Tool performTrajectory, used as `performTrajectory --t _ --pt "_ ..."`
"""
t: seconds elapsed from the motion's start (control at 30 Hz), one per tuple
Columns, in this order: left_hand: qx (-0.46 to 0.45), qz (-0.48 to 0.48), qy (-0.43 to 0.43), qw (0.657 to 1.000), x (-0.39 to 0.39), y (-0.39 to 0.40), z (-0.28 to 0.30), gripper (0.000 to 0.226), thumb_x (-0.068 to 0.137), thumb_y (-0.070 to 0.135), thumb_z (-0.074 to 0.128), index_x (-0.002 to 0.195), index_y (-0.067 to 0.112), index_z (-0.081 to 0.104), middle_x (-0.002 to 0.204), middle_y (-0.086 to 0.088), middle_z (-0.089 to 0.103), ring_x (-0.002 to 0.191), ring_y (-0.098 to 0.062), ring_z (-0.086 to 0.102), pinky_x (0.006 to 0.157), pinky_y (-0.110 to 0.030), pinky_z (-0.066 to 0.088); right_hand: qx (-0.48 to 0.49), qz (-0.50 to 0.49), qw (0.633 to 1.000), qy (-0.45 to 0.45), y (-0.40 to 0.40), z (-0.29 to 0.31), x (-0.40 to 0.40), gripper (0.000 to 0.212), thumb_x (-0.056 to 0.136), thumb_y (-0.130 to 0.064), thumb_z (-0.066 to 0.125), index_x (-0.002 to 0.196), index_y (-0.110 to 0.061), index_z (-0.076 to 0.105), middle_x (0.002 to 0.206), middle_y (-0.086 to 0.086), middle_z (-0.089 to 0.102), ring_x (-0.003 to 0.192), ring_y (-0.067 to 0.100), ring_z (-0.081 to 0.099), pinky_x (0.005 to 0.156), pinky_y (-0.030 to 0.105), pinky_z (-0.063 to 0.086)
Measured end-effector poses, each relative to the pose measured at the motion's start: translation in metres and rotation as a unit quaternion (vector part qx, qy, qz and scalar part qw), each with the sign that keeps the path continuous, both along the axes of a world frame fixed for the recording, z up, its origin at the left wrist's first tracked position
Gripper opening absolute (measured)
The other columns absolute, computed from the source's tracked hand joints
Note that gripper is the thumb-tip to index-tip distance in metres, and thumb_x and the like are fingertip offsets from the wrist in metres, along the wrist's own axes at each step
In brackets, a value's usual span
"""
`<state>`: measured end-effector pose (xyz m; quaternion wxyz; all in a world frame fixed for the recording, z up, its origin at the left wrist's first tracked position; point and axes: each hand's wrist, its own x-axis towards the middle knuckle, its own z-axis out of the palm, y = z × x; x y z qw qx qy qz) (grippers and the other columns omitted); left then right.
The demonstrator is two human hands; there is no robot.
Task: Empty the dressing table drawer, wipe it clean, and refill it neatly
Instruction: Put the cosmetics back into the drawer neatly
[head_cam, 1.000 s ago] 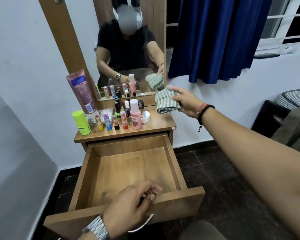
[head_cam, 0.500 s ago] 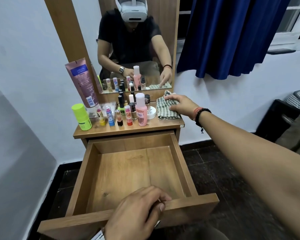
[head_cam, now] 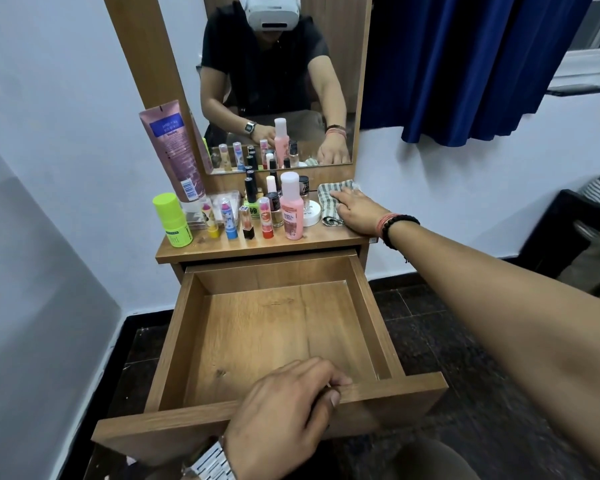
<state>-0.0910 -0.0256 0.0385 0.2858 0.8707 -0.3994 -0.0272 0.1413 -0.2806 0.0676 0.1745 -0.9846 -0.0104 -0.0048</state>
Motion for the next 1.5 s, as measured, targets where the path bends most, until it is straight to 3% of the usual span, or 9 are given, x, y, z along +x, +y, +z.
performTrajectory --t 0.5,0.8,0.9,0.97,1.07,1.17,1.27,1.4,1.5 --pt "-0.008 -0.001 -0.020 1.000 0.002 -0.001 -0.006 0.023 0.092 0.036 0.040 0.112 0.035 0.050 0.110 0.023 0.055 0.103 0.007 0.049 0.084 -0.007 0.035 -0.002 0.005 1.000 0.008 -0.002 0.007 -0.001 0.053 0.103 -0.027 0.029 0.154 -0.023 0.015 0.162 0.008 0.005 0.149 0.026 0.002 0.120 0.044 0.009" --pt "0.007 0.017 -0.026 0.999 -0.002 -0.001 -0.006 0.020 0.091 0.036 0.039 0.108 0.034 0.050 0.104 0.020 0.057 0.096 0.002 0.051 0.076 -0.016 0.038 0.282 -0.160 0.932 -0.160 0.021 0.020 -0.066 0.055 0.097 -0.023 0.047 0.149 -0.015 0.028 0.156 0.005 0.027 0.143 0.019 0.027 0.118 0.036 0.023" --pt "0.011 0.028 -0.019 0.999 -0.002 -0.001 -0.005 0.018 0.092 0.033 0.043 0.108 0.035 0.052 0.105 0.020 0.057 0.097 0.002 0.051 0.074 -0.016 0.037 0.394 -0.181 0.885 -0.169 0.041 0.025 -0.107 0.050 0.096 -0.020 0.048 0.144 -0.021 0.036 0.143 0.002 0.047 0.109 0.006 0.053 0.091 0.021 0.042" --pt "0.008 0.038 -0.006 0.999 -0.003 0.000 -0.005 0.018 0.092 0.032 0.045 0.108 0.034 0.055 0.105 0.020 0.058 0.097 0.002 0.052 0.077 -0.018 0.040 0.417 -0.168 0.880 -0.155 0.060 0.025 -0.138 0.046 0.096 -0.022 0.050 0.141 -0.025 0.040 0.136 -0.001 0.053 0.087 -0.003 0.053 0.073 0.016 0.042" --pt "-0.014 0.048 0.025 0.998 -0.003 0.001 -0.003 0.017 0.092 0.024 0.050 0.105 0.029 0.061 0.103 0.018 0.062 0.096 0.002 0.055 0.083 -0.019 0.043 0.383 -0.110 0.909 -0.124 0.091 0.015 -0.186 0.041 0.096 -0.026 0.053 0.136 -0.027 0.047 0.133 -0.004 0.054 0.105 0.007 0.055 0.085 0.019 0.042" --pt "-0.061 0.072 0.071 0.993 -0.001 0.009 0.002 0.017 0.092 0.011 0.052 0.098 0.022 0.065 0.093 0.014 0.066 0.086 0.005 0.057 0.079 -0.015 0.044 0.330 -0.082 0.933 -0.115 0.117 0.001 -0.227 0.035 0.096 -0.028 0.052 0.131 -0.032 0.054 0.122 -0.011 0.059 0.108 0.006 0.059 0.075 0.006 0.043" --pt "-0.083 0.114 0.080 0.987 0.008 0.027 0.009 0.020 0.093 0.008 0.053 0.095 0.023 0.065 0.088 0.014 0.065 0.079 0.009 0.057 0.073 -0.007 0.040 0.242 -0.072 0.958 -0.139 0.132 -0.014 -0.247 0.028 0.096 -0.030 0.050 0.122 -0.033 0.059 0.123 -0.012 0.062 0.110 0.008 0.058 0.091 0.023 0.046" --pt "-0.089 0.196 0.015 0.977 0.034 0.061 0.032 0.018 0.092 0.012 0.057 0.093 0.028 0.065 0.089 0.017 0.067 0.085 0.005 0.061 0.076 -0.009 0.045 0.159 -0.037 0.979 -0.119 0.140 -0.032 -0.254 0.024 0.097 -0.037 0.043 0.113 -0.033 0.059 0.109 -0.011 0.067 0.096 0.012 0.063 0.079 0.030 0.050" --pt "-0.120 0.270 -0.050 0.954 0.067 0.078 0.065 0.018 0.091 0.012 0.058 0.089 0.029 0.065 0.088 0.017 0.065 0.081 0.008 0.057 0.070 -0.003 0.041 0.038 -0.016 0.993 -0.111 0.143 -0.043 -0.254 0.029 0.097 -0.047 0.034 0.108 -0.035 0.057 0.099 -0.010 0.069 0.086 0.013 0.065 0.062 0.027 0.037"
